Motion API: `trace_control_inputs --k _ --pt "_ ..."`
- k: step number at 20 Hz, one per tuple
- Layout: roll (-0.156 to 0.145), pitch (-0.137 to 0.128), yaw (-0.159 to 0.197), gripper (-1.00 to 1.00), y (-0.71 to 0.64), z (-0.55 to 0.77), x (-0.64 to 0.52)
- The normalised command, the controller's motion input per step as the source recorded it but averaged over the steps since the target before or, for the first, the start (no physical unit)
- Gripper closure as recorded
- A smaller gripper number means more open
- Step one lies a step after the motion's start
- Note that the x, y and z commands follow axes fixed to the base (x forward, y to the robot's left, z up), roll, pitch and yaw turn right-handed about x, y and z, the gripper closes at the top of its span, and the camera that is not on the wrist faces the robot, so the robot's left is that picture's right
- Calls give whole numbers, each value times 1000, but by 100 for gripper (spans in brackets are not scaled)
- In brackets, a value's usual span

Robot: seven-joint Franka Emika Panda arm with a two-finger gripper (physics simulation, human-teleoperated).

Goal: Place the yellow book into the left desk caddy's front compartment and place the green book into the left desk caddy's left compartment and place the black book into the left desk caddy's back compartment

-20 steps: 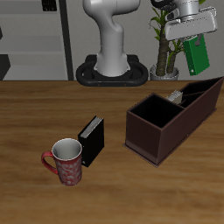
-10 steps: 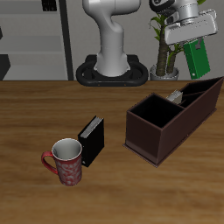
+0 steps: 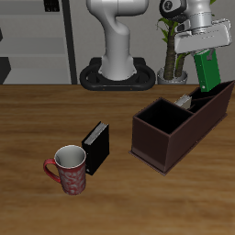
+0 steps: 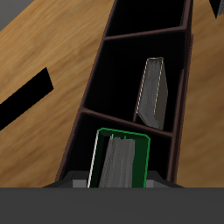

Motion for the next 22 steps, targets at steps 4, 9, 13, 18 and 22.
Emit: trace_control_inputs --k 4,9,13,18,22 --pt "8 30 5 100 64 -194 -6" --pt "18 25 40 100 79 -232 76" --pt "14 11 16 100 19 -141 51" --pt "28 -103 61 100 -7 124 -156" --pt "16 -4 36 100 -10 -161 53"
